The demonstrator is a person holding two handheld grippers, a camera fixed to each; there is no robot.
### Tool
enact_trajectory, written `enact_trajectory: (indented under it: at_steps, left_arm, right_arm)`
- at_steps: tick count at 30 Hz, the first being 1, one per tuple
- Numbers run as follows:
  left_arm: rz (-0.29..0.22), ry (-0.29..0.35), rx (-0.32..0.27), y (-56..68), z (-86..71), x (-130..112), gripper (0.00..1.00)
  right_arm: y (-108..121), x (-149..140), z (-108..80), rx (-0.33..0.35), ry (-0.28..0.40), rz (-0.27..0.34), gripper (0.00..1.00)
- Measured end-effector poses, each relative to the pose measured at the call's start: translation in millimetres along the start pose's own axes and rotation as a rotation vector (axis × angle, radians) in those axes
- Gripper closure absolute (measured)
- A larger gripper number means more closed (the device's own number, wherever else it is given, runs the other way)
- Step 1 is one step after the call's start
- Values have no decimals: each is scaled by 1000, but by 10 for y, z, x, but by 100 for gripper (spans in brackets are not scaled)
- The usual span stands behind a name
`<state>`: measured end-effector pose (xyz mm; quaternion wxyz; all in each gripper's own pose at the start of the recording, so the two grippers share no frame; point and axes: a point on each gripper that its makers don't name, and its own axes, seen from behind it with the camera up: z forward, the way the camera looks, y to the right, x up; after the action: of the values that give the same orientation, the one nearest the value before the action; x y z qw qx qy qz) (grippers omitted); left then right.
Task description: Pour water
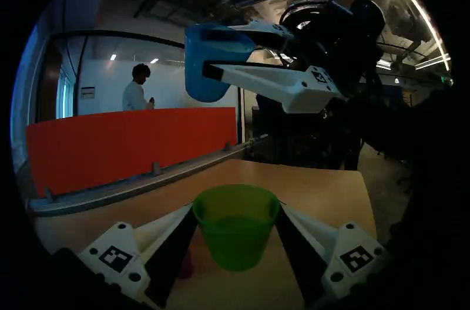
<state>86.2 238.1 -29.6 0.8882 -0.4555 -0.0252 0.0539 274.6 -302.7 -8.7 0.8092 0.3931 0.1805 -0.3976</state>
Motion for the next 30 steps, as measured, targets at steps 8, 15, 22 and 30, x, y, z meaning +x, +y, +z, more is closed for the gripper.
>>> enact_trajectory:
  at_steps: [8, 15, 22, 30]
  left_arm:
    - [2, 0, 0, 4, -6, 16, 13]
    - [5, -3, 2, 6, 0, 0, 13]
    - [5, -3, 7, -6, 7, -6, 13]
    - [6, -4, 9, -3, 11, -8, 13]
  right_arm:
    - [-84, -18, -24, 32, -3, 246, 10]
    - [-73, -48, 1, 56, -11, 483, 10]
    - [-116, -18, 12, 106, -6, 682, 10]
    - [-151, -31, -4, 146, -9, 791, 10]
